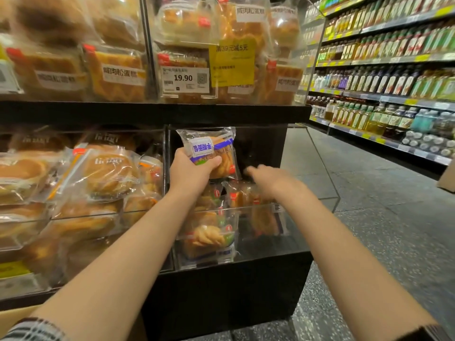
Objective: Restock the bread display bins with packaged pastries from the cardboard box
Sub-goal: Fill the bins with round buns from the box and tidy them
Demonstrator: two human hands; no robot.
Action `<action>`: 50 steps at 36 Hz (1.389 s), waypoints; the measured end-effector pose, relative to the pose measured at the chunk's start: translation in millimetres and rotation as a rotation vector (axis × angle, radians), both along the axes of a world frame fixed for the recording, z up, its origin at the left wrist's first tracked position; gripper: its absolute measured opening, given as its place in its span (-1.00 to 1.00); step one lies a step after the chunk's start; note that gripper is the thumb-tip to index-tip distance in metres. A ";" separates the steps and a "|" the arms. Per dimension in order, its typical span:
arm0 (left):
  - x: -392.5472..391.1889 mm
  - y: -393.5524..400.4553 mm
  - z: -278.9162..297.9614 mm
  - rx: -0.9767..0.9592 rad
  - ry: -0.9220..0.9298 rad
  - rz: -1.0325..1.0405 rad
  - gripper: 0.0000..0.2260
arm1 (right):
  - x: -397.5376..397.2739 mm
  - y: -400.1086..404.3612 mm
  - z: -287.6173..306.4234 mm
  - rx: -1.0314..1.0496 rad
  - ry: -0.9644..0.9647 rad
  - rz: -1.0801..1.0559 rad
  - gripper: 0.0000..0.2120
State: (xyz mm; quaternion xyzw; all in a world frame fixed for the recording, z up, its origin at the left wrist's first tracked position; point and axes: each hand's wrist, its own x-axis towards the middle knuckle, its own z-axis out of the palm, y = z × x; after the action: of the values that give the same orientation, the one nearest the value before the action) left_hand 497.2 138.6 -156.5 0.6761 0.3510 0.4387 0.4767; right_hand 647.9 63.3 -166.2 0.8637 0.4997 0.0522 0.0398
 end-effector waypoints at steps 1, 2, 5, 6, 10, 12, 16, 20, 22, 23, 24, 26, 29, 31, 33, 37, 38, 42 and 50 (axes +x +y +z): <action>0.0 -0.2 -0.2 -0.008 0.006 0.001 -0.51 | 1.1 1.7 -1.6 -0.081 0.010 0.000 -0.53; -0.4 -0.6 0.1 -0.011 0.016 0.004 -0.51 | 2.3 2.3 -2.6 -0.130 0.018 -0.015 -0.62; -0.9 -2.3 0.6 -0.009 0.046 0.013 -0.51 | 5.6 0.8 -2.9 -0.144 -0.002 -0.048 -0.73; -0.9 -2.8 0.7 -0.012 0.046 0.011 -0.51 | 6.7 -0.1 -3.7 -0.136 -0.015 -0.051 -0.74; -3.1 -5.5 0.9 -0.021 0.020 -0.001 -0.55 | 6.5 -6.0 -6.0 -0.068 -0.022 -0.081 -0.84; -4.1 -6.8 0.4 -0.023 -0.008 -0.003 -0.57 | 6.6 -8.1 -5.7 0.003 -0.003 -0.090 -0.88; -6.4 -7.4 0.2 -0.030 -0.063 0.020 -0.58 | 10.7 -14.4 -2.1 0.227 0.229 -0.109 -0.91; -7.8 -6.3 -0.1 -0.037 -0.070 0.028 -0.53 | 9.4 -25.4 5.2 0.358 0.607 -0.157 -0.83; -7.9 -6.2 0.2 -0.033 -0.072 0.025 -0.52 | 11.8 -26.1 7.7 0.383 0.715 -0.227 -0.74; -7.7 -6.6 0.6 -0.033 -0.075 0.022 -0.51 | 12.8 -25.7 7.8 0.356 0.714 -0.265 -0.71; -7.4 -7.2 1.0 -0.031 -0.075 0.021 -0.51 | 14.1 -24.5 6.9 0.306 0.677 -0.300 -0.70; -6.6 -8.1 0.9 -0.024 -0.064 0.022 -0.52 | 15.2 -20.7 2.6 0.172 0.496 -0.351 -0.71; -6.7 -8.1 -0.1 -0.019 -0.034 0.024 -0.60 | 7.6 -14.3 -2.8 0.040 0.152 -0.384 -0.75; -6.7 -6.4 -1.4 -0.028 -0.019 0.026 -0.63 | 3.9 -11.7 -1.0 0.013 0.090 -0.357 -0.80; -7.3 -5.3 -1.2 -0.032 0.009 0.032 -0.62 | 2.4 -11.4 1.7 -0.007 0.175 -0.312 -0.82; -8.4 -4.3 -1.0 0.000 0.090 0.023 -0.50 | 6.7 -8.4 -0.1 0.055 0.421 -0.187 -0.77; -8.4 -3.7 -1.9 -0.002 0.111 0.018 -0.49 | 8.9 -7.4 -1.4 0.108 0.480 -0.183 -0.76; -7.5 -2.6 -3.5 -0.044 0.133 -0.016 -0.49 | 16.7 -4.5 -5.9 0.251 0.473 -0.214 -0.76; -12.3 -7.4 -0.1 -0.062 -0.010 -0.099 -0.51 | 0.9 -24.8 20.1 0.832 1.060 -0.190 -0.48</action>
State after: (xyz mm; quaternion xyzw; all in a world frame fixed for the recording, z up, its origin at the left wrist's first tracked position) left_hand 484.9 131.2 -156.6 0.6753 0.3284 0.4068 0.5201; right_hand 648.9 38.5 -146.1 0.7562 0.3120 -0.1941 -0.5414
